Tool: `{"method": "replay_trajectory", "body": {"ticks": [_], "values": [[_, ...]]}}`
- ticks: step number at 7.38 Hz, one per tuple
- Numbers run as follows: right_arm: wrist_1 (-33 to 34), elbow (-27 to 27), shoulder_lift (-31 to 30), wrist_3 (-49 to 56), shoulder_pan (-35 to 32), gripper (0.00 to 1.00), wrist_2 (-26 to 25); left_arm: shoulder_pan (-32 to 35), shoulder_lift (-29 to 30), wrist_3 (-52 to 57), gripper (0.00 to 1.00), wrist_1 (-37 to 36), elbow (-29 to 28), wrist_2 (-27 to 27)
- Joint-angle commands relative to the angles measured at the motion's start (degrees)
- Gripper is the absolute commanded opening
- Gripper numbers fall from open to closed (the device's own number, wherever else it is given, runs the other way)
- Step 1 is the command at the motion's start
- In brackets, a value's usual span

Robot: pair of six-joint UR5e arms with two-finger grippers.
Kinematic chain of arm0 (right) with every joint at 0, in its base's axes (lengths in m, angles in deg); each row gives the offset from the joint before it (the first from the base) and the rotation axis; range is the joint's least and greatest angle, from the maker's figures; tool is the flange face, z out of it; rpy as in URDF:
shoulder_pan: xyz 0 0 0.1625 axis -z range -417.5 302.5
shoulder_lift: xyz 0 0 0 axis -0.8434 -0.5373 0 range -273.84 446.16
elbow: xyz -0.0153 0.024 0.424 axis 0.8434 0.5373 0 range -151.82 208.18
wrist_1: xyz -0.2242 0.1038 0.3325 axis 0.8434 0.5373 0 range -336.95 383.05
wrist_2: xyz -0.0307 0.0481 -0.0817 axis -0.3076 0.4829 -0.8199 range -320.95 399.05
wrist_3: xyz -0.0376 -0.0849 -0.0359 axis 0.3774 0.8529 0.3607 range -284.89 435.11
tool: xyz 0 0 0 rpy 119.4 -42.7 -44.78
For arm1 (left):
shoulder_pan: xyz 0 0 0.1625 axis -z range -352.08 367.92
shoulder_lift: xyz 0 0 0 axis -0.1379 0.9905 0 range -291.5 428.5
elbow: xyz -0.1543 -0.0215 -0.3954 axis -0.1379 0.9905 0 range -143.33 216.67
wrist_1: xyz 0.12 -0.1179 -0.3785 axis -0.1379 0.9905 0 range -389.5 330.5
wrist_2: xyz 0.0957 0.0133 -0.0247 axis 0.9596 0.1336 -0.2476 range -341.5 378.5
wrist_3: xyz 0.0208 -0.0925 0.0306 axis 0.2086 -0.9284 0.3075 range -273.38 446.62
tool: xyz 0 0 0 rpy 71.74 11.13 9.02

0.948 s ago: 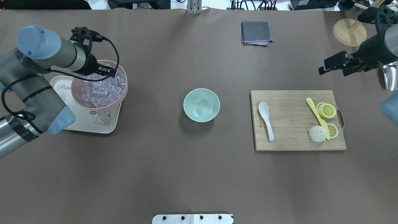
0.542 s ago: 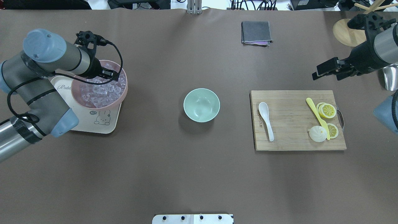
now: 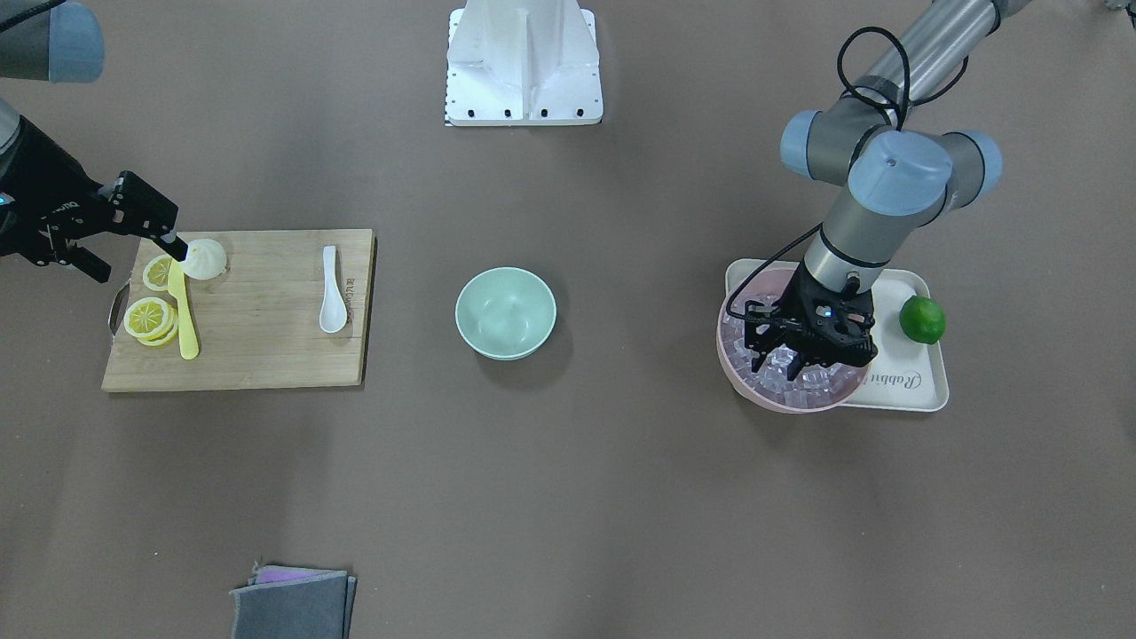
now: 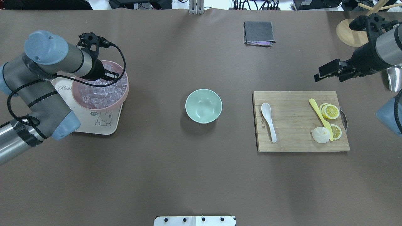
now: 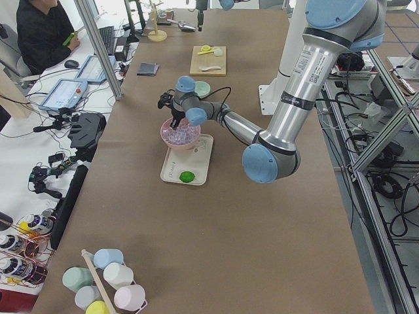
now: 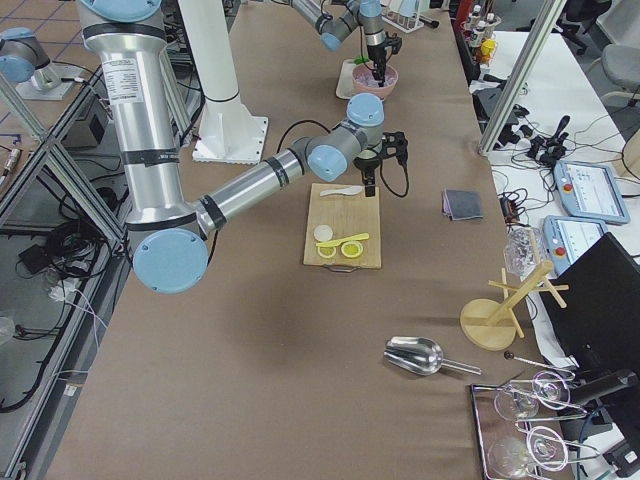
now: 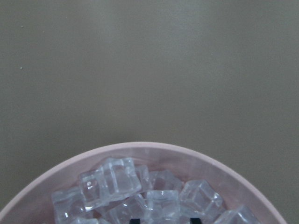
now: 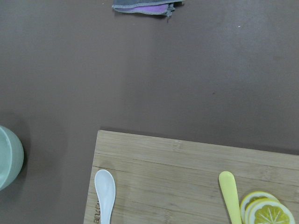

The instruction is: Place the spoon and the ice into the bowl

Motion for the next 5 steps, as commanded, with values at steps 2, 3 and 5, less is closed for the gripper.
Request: {"method": "replay_trajectory", "body": {"ticks": [2, 3, 5], "values": [[0.0, -0.22, 0.71, -1.83, 2.03, 1.0, -0.35, 1.67, -0.33, 0.32, 0.0, -0.52, 2.79, -0.26], [0.0, -0.22, 2.37, -5.5, 4.65, 1.0, -2.88, 3.24, -0.24, 0.59, 0.0, -0.52, 3.05, -0.35], [0.0, -0.13, 3.62, -10.09, 11.68, 1.0, -10.07, 4.4, 3.77, -2.2, 0.0, -0.52, 3.75, -0.26]]}}
